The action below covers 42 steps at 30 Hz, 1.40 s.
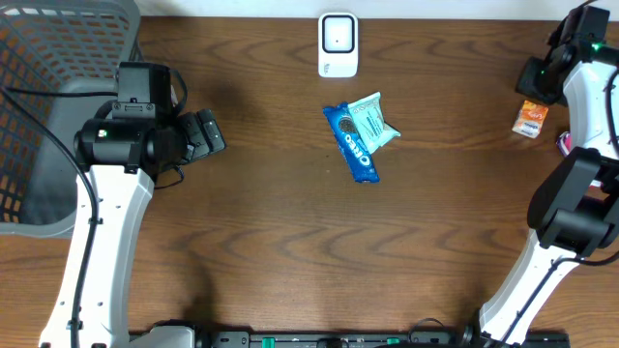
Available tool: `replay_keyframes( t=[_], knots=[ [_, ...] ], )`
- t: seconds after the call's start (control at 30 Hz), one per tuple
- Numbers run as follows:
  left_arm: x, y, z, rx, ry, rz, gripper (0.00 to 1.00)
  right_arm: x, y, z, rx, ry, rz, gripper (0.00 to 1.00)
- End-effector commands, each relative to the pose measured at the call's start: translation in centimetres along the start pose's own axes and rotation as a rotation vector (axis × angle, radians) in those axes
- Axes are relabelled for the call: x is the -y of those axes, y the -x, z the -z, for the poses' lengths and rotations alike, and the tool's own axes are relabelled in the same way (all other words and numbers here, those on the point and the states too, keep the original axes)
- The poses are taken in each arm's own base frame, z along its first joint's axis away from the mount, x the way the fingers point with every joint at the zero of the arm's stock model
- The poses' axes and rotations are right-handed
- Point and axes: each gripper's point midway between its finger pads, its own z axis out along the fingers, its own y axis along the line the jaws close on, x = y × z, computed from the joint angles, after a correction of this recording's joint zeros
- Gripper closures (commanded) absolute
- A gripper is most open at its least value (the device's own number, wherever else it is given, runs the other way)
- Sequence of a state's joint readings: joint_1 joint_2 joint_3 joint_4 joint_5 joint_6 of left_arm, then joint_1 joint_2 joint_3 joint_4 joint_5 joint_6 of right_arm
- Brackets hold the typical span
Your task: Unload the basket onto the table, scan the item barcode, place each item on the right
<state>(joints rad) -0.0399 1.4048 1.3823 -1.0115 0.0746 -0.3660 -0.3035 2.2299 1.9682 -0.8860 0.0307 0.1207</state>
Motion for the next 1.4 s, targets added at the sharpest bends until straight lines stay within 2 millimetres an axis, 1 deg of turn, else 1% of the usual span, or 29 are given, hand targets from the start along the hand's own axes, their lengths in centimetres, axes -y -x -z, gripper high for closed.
replay_keyframes(
  t=[0.0,0.07,0.23,0.4,0.63,0.8,0.9,0.97,1.1,1.17,1.33,1.37],
  knots=[
    [-0.2,0.2,0.0,0.006,0.012,0.004,0.02,-0.3,-2.8,-3.3,-0.097,0.015,0.013,0.99],
    [-0.2,0.2,0.0,0.006,0.012,0.004,0.02,-0.1,-3.8,-4.4,-0.124,0.004,0.015,0.99],
    [-0.2,0.2,0.0,0.006,0.012,0.004,0.02,1.1,-4.6,-5.6,-0.147,-0.042,0.011,0.99],
    [-0.2,0.2,0.0,0.006,0.012,0.004,0.02,3.5,-5.2,-5.7,-0.168,-0.110,-0.008,0.99],
    [-0.2,0.2,0.0,0.006,0.012,0.004,0.02,7.2,-7.9,-6.6,-0.240,-0.190,-0.046,0.99],
    [-0.2,0.2,0.0,0.006,0.012,0.004,0.02,9.0,-8.2,-6.5,-0.246,-0.209,-0.076,0.99],
    [-0.2,0.2,0.0,0.006,0.012,0.004,0.02,9.5,-8.2,-6.5,-0.246,-0.213,-0.086,0.99],
    [-0.2,0.2,0.0,0.006,0.012,0.004,0.02,9.2,-8.0,-6.5,-0.240,-0.199,-0.087,0.99],
    [-0.2,0.2,0.0,0.006,0.012,0.004,0.02,6.9,-7.0,-6.3,-0.204,-0.115,-0.071,0.99],
    [-0.2,0.2,0.0,0.006,0.012,0.004,0.02,5.3,-6.1,-6.1,-0.174,-0.057,-0.063,0.99],
    [-0.2,0.2,0.0,0.006,0.012,0.004,0.02,-0.4,-4.0,-5.6,-0.092,0.174,-0.030,0.99],
    [-0.2,0.2,0.0,0.006,0.012,0.004,0.02,-0.9,-3.8,-5.6,-0.086,0.190,-0.026,0.99]
  ],
)
